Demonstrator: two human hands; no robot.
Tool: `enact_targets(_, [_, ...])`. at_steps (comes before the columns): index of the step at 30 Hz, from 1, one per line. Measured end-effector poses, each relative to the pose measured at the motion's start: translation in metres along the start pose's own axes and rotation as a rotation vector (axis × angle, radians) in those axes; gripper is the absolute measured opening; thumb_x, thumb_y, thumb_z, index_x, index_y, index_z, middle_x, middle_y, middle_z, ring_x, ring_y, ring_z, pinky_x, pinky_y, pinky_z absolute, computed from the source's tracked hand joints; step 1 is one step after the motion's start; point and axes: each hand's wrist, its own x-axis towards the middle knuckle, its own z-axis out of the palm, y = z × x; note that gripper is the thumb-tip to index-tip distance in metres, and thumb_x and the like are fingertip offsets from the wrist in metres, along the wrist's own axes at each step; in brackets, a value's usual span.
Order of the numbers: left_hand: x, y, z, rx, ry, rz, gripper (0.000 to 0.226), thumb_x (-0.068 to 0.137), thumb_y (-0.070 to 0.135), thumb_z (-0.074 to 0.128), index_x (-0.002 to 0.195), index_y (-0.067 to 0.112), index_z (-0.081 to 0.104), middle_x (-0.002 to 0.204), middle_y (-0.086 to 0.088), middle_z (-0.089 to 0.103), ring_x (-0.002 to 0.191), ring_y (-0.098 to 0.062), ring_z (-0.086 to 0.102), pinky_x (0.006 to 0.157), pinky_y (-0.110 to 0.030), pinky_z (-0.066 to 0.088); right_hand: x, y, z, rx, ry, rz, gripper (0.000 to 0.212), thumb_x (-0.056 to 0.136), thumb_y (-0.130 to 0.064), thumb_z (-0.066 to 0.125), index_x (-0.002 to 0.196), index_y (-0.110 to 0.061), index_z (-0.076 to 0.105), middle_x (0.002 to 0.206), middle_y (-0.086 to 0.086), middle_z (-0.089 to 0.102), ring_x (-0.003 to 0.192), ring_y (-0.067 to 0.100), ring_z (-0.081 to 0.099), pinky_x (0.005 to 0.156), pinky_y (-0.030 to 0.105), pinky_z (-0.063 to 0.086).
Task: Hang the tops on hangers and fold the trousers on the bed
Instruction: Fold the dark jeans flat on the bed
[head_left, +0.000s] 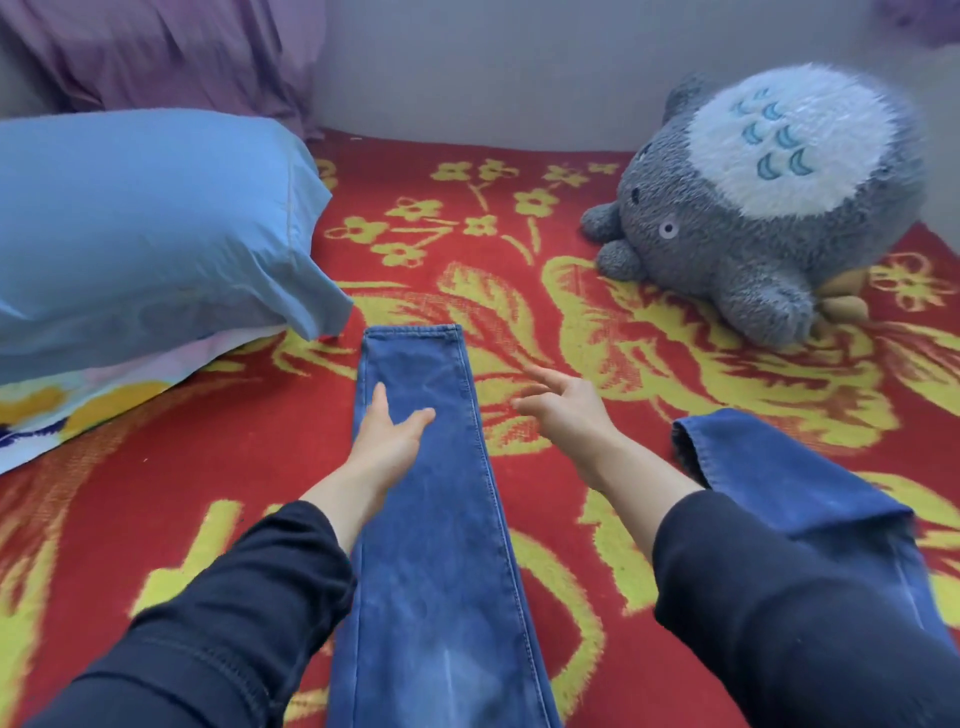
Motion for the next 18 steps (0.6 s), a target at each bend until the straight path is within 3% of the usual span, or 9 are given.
enact_targets(4, [-0.044, 0.011, 0.045, 0.083, -0.051, 0.058, 0.067, 0.096, 0.037, 0.051, 0.152, 0.028, 0.018, 0.158, 0.003, 0.021, 0.143, -0.018, 0.026, 0.105, -0.031, 0.028, -0.030, 0.015, -0.029, -0.068, 0.075, -0.020, 0.051, 0.089, -0.017, 0.065, 0.138, -0.020, 0.052, 0.130, 0.003, 0.056, 0.098, 0.011, 0.054, 0.075, 0.022, 0.041])
enact_targets(7, [-0.083, 0.013, 0.084, 0.211, -0.077, 0.125, 0.059, 0.096, 0.033, 0.048, 0.150, 0.024, 0.027, 0.153, 0.000, 0.032, 0.132, -0.020, 0.040, 0.095, -0.028, 0.035, -0.052, 0.031, -0.065, -0.137, 0.122, -0.015, 0.045, 0.090, -0.022, 0.065, 0.134, -0.019, 0.054, 0.125, 0.000, 0.058, 0.092, 0.008, 0.057, 0.065, 0.019, 0.044])
enact_targets(9, [-0.112, 0.007, 0.115, 0.283, -0.098, 0.153, 0.055, 0.095, 0.028, 0.047, 0.147, 0.021, 0.032, 0.148, -0.003, 0.039, 0.128, -0.022, 0.045, 0.099, -0.033, 0.040, -0.068, 0.047, -0.095, -0.155, 0.160, 0.010, 0.043, 0.089, -0.024, 0.065, 0.131, -0.019, 0.056, 0.120, -0.001, 0.058, 0.085, 0.003, 0.056, 0.061, 0.017, 0.044])
enact_targets(12, [-0.154, -0.007, 0.169, 0.351, -0.137, 0.200, 0.047, 0.093, 0.024, 0.050, 0.138, 0.018, 0.041, 0.139, -0.004, 0.046, 0.127, -0.021, 0.044, 0.105, -0.038, 0.037, -0.088, 0.081, -0.150, -0.223, 0.223, 0.063, 0.041, 0.087, -0.020, 0.066, 0.128, -0.017, 0.059, 0.121, 0.003, 0.061, 0.095, 0.013, 0.059, 0.076, 0.025, 0.046])
enact_targets(14, [-0.175, -0.016, 0.210, 0.402, -0.149, 0.252, 0.039, 0.091, 0.022, 0.052, 0.129, 0.018, 0.049, 0.130, -0.004, 0.052, 0.122, -0.021, 0.046, 0.104, -0.036, 0.037, -0.096, 0.107, -0.191, -0.304, 0.240, 0.100, 0.042, 0.087, -0.018, 0.064, 0.128, -0.016, 0.058, 0.122, 0.006, 0.060, 0.096, 0.016, 0.059, 0.076, 0.026, 0.045])
enact_targets(16, [-0.189, -0.022, 0.251, 0.398, -0.149, 0.282, 0.029, 0.088, 0.020, 0.054, 0.117, 0.020, 0.057, 0.116, 0.000, 0.058, 0.112, -0.019, 0.053, 0.097, -0.032, 0.041, -0.098, 0.134, -0.231, -0.429, 0.252, 0.106, 0.043, 0.088, -0.016, 0.060, 0.131, -0.016, 0.056, 0.126, 0.007, 0.058, 0.094, 0.019, 0.060, 0.074, 0.026, 0.044])
enact_targets(18, [-0.199, -0.025, 0.290, 0.363, -0.159, 0.290, 0.019, 0.085, 0.018, 0.054, 0.102, 0.023, 0.061, 0.096, 0.007, 0.062, 0.092, -0.014, 0.058, 0.079, -0.025, 0.044, -0.095, 0.160, -0.265, -0.611, 0.265, 0.071, 0.047, 0.089, -0.015, 0.056, 0.136, -0.016, 0.052, 0.132, 0.008, 0.054, 0.106, 0.022, 0.058, 0.082, 0.027, 0.043])
